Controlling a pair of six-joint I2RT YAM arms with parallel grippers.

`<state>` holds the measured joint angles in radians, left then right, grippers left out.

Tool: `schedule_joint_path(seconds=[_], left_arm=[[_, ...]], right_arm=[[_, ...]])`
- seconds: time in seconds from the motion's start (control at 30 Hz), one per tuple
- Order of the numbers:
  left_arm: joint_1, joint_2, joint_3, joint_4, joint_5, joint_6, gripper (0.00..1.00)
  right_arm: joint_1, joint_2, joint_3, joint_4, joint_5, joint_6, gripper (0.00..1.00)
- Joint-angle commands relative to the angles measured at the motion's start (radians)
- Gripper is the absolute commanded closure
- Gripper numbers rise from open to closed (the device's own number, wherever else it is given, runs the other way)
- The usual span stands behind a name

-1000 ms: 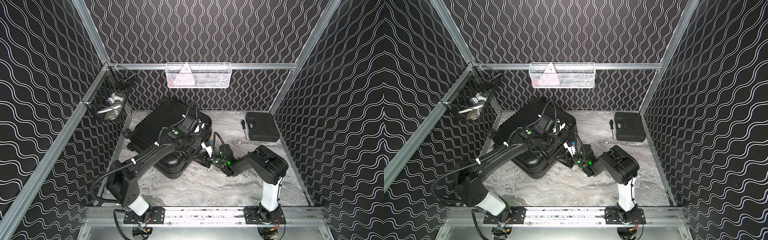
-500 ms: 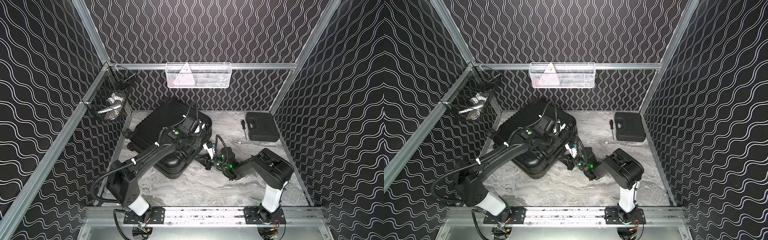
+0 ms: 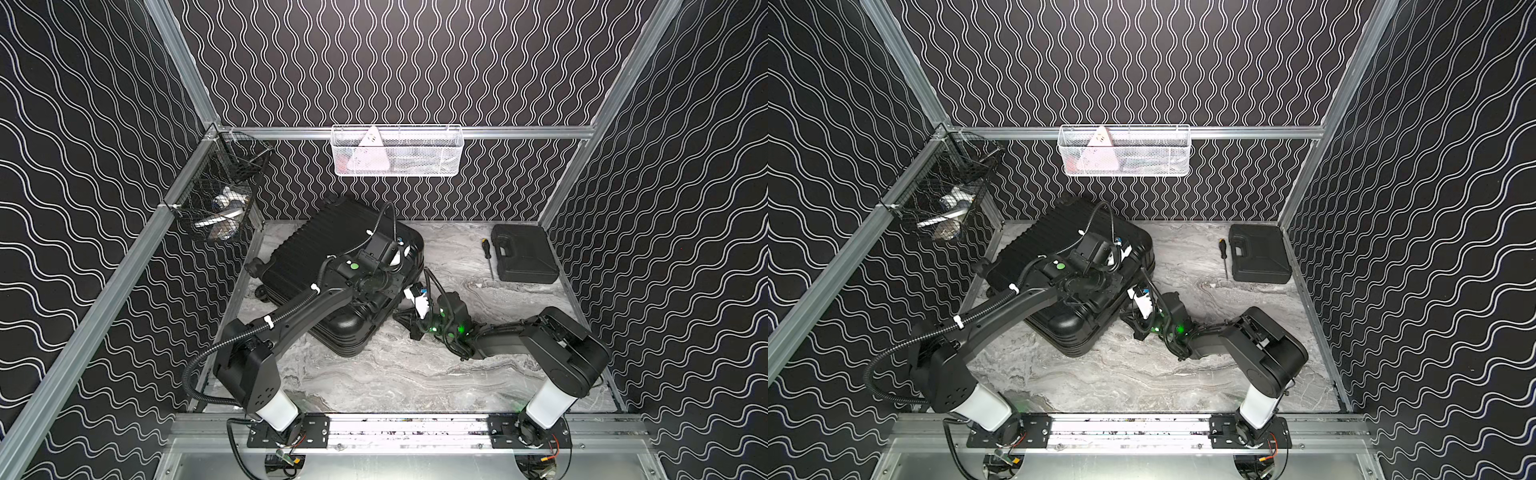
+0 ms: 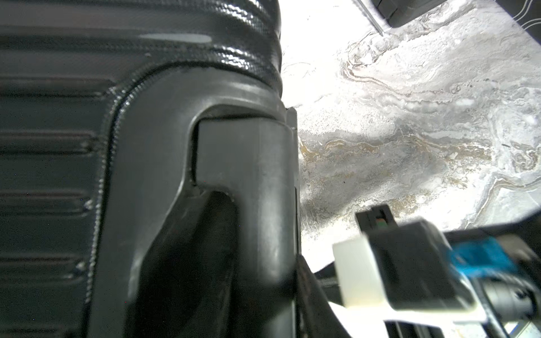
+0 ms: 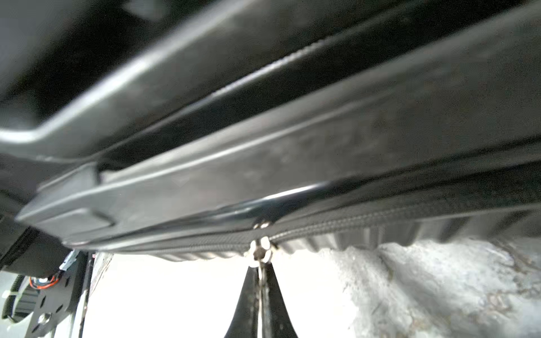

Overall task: Close the suitcase zippers
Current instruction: Zip the zipper on the suitcase.

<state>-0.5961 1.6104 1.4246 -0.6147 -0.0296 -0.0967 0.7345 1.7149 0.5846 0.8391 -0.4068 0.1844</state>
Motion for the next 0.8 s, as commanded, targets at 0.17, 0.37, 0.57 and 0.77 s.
schedule_joint_path(seconds=[0.17,0.37,0.57,0.77], left_arm=[[0.035,0.089,0.066,0.138,-0.164,-0.097,1.0],[0.035,0.121,0.082,0.183,-0.172,-0.122,1.0],[0.036,0.163,0.116,0.198,-0.209,-0.138,1.0],[0.038,0.203,0.137,0.243,-0.256,-0.206,1.0]], right_arm=[[0.167,-0.003,-0.01,0.023,0.03,-0.05,1.0],[0.265,0.01,0.053,-0.022,0.041,-0.083,1.0],[0.301,-0.029,0.054,-0.064,0.019,-0.068,1.0],[0.347,-0.041,0.069,-0.148,-0.049,-0.089,1.0]])
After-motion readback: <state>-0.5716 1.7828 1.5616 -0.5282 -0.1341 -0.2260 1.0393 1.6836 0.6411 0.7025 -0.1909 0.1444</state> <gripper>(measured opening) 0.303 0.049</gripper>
